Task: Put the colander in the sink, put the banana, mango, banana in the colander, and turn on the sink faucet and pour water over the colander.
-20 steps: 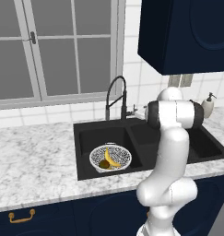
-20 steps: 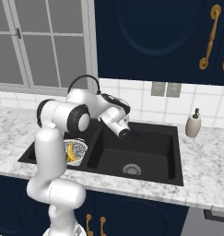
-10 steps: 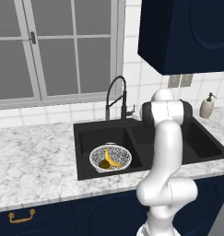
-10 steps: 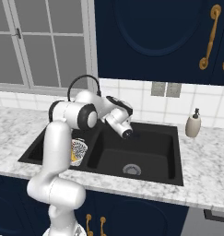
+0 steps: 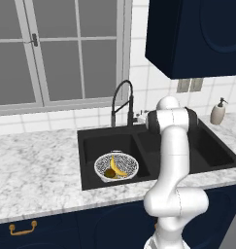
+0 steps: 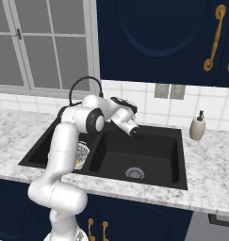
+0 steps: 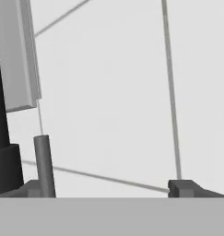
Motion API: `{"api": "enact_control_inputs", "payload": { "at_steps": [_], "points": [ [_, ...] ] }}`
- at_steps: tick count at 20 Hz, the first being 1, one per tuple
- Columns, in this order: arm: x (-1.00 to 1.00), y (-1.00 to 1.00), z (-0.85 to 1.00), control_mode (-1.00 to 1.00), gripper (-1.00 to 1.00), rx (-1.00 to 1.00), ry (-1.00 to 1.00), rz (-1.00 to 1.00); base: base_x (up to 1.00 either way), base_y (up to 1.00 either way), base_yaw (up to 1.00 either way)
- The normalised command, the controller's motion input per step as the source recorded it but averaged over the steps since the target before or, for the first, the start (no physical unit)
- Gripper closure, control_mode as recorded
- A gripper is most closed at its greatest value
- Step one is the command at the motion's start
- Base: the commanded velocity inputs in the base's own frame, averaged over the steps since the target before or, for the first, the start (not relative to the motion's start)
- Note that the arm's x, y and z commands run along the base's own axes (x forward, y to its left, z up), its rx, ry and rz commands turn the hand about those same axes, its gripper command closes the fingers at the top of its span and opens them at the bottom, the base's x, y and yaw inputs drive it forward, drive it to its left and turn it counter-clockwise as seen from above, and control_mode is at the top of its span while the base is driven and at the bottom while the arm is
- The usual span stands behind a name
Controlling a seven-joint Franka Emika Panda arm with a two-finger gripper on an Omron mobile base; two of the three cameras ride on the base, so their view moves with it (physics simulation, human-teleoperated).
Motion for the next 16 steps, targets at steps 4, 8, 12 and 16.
{"api": "enact_control_inputs", "payload": {
  "at_steps": [4, 8, 12, 16],
  "points": [
    [0.49, 0.0, -0.02, -1.0, -1.0, 0.0, 0.0, 0.03, 0.0, 0.0, 0.0],
    [0.47, 0.04, -0.17, -1.0, -1.0, 0.0, 0.0, 0.0, 0.0, 0.0, 0.0],
    [0.21, 0.19, -0.01, -1.0, -1.0, 0.0, 0.0, 0.0, 0.0, 0.0, 0.0],
    [0.23, -0.17, -0.05, -1.0, -1.0, 0.02, 0.02, -0.01, 0.0, 0.0, 0.0]
  ]
}}
